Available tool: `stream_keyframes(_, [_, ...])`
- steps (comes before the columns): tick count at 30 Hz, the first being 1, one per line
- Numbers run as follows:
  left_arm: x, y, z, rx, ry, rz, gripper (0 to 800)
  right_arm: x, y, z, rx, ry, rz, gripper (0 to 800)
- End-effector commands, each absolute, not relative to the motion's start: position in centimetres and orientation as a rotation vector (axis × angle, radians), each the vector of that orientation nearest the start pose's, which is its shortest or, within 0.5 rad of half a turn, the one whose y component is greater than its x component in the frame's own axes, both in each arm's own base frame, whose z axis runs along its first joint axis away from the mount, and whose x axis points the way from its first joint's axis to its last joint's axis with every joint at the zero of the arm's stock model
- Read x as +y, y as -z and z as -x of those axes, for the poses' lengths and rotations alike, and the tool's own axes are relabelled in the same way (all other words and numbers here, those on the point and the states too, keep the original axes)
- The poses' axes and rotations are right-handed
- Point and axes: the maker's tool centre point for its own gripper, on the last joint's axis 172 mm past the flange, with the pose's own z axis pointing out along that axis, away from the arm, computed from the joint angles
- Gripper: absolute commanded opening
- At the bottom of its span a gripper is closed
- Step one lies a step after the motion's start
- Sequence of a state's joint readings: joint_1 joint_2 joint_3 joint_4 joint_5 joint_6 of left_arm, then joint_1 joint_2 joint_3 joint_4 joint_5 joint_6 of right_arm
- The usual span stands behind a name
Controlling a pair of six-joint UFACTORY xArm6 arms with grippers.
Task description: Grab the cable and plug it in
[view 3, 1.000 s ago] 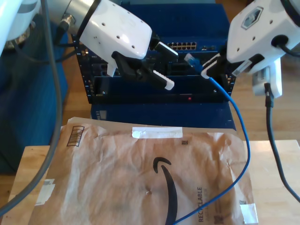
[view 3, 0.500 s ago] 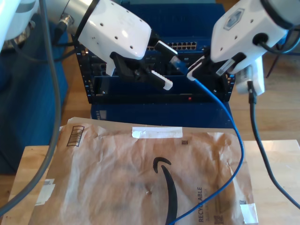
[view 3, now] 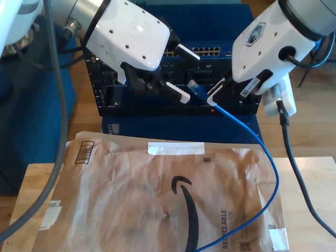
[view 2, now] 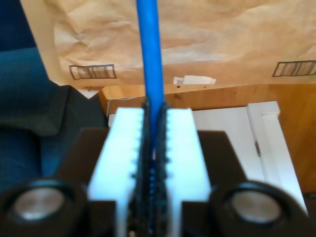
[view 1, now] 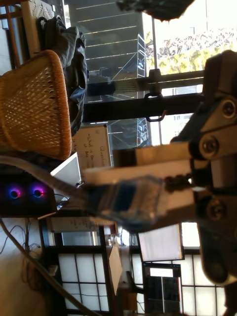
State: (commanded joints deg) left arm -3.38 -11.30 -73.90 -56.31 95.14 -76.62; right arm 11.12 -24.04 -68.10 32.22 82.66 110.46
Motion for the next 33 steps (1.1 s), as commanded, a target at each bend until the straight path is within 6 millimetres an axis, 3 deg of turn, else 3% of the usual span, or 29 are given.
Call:
stream_keyframes(9, [-25.0, -44.5, -34.6, 1.256, 0.986, -1.954, 797, 21.0, -42.7, -34.8, 2.061, -0.590, 1.729, 6])
stream_keyframes(18, [-25.0, -43.8, -34.3, 1.258, 1.005, -1.952, 651, 21.0, -42.6, -34.7, 2.061, -0.591, 1.731, 6])
stream_keyframes(23, [-25.0, -43.7, -34.3, 1.260, 1.006, -1.950, 649, 21.0, -42.4, -34.7, 2.064, -0.594, 1.732, 7])
stream_keyframes(25, [-25.0, -43.7, -34.3, 1.262, 1.007, -1.949, 610, 21.0, -42.3, -34.8, 2.065, -0.596, 1.732, 6])
stream_keyframes(26, [-25.0, -43.8, -34.4, 1.263, 1.004, -1.948, 557, 21.0, -42.3, -34.8, 2.065, -0.596, 1.732, 6])
stream_keyframes(27, [-24.8, -43.7, -34.6, 1.271, 0.992, -1.943, 380, 21.0, -42.3, -34.8, 2.065, -0.596, 1.732, 6])
stream_keyframes(28, [-24.8, -43.6, -34.6, 1.279, 0.978, -1.930, 95, 21.0, -42.3, -34.8, 2.065, -0.596, 1.732, 7])
stream_keyframes(29, [-24.5, -43.2, -34.8, 1.299, 0.949, -1.904, 15, 21.0, -42.3, -34.8, 2.065, -0.596, 1.732, 7])
stream_keyframes(31, [-24.0, -42.6, -36.5, 1.319, 0.832, -1.868, 8, 21.0, -42.3, -34.8, 2.067, -0.597, 1.732, 6])
stream_keyframes(33, [-23.8, -42.4, -36.8, 1.315, 0.808, -1.867, 7, 21.0, -42.2, -34.8, 2.068, -0.598, 1.732, 7])
